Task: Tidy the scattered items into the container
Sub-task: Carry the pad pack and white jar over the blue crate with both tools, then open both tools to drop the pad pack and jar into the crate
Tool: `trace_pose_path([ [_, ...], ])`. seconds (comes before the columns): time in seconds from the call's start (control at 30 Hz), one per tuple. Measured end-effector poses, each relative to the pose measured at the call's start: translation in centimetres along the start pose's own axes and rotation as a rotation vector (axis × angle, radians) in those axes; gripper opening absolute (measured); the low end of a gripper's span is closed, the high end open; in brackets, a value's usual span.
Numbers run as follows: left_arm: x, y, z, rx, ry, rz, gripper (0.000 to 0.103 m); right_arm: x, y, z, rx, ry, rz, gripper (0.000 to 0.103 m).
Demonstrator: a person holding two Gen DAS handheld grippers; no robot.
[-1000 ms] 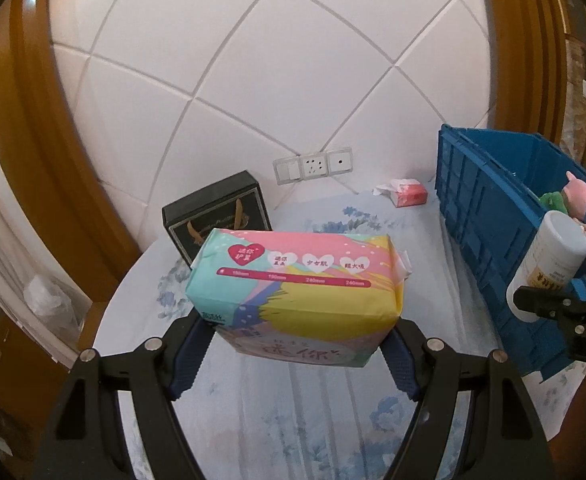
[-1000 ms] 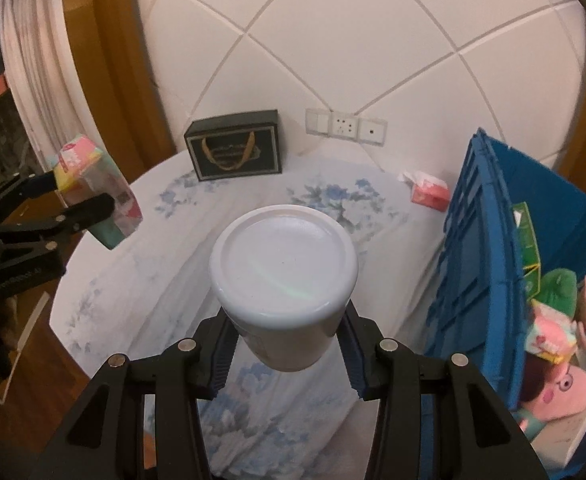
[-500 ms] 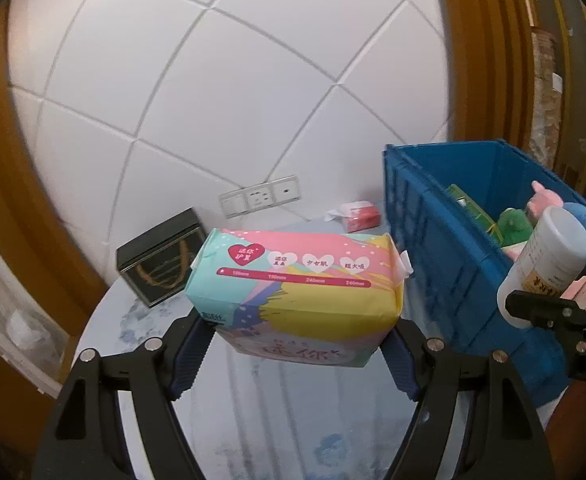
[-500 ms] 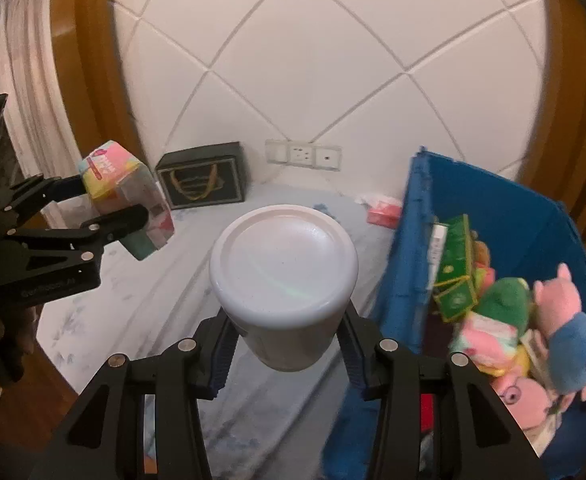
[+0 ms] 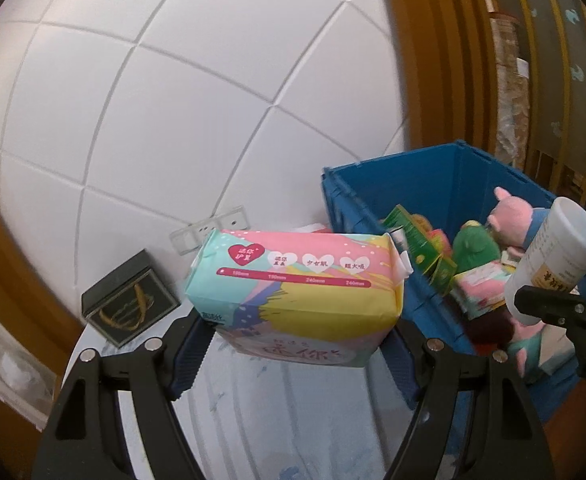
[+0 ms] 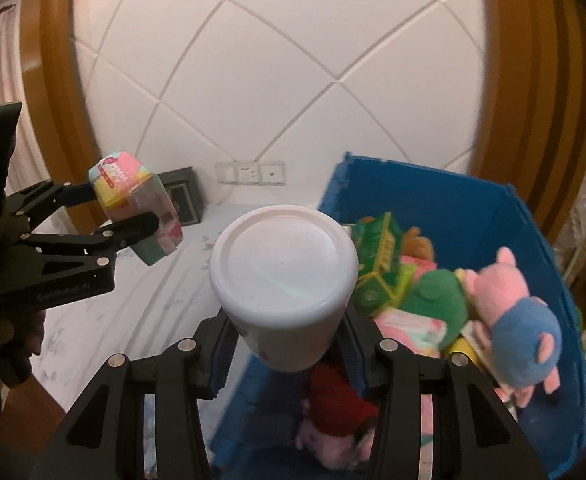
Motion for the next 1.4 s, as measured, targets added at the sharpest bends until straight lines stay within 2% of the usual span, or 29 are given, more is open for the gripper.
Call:
trace_pose_path([
  [0.6,10.8,5.8,-3.0,0.022,-0.152,-0.146,0.076,12.6,-2.9,2.2,-0.003,-0.17,-0.139,0.046],
  [0.97,15.4,9.2,-4.3,0.046,-0.234,-0.208,0.076,17.0,-4.1,3.1,-0.025,-0.244,-0.192,0.046],
  [1.13,17.3,10.8,-4.5,0.047,-0.291,-0.201,0.076,18.9,-4.9,3.4,-0.036,-0.276,-0.218,0.046],
  [1.17,17.7,11.0,-4.6,0.029,-0.309,-0.203,0.078,19.2,-4.9,3.6,-0.033,-0.287,-0.226,0.049],
  [1.2,18.0,11.1,-4.6,0.019,-0.311,-0.209,0.081,19.6,-4.9,3.7,-0.029,-0.302,-0.227,0.058],
  [1.23,18.0,11.0,-4.6,0.019,-0.296,-0.209,0.088,19.8,-4.9,3.8,-0.029,-0.32,-0.22,0.097],
  [1.27,17.7,10.9,-4.5,0.025,-0.273,-0.2,0.097,19.8,-4.7,3.9,-0.025,-0.321,-0.211,0.102],
  [1.3,17.1,10.7,-4.4,0.029,-0.247,-0.182,0.101,19.9,-4.7,3.9,-0.025,-0.321,-0.206,0.103],
  [1.4,14.8,9.5,-4.1,0.018,-0.194,-0.133,0.103,19.4,-4.6,3.5,-0.023,-0.3,-0.187,0.103],
])
Point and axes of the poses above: each gripper's, at about its wrist camera, not at the fingertips, and z roughly against the way its jaws point, x to its right, y to its top, the point moved 3 cm from there along -z, roughly the way its jaws point, and after that the axes turned 3 degrees about z, right-handed, at the moved point
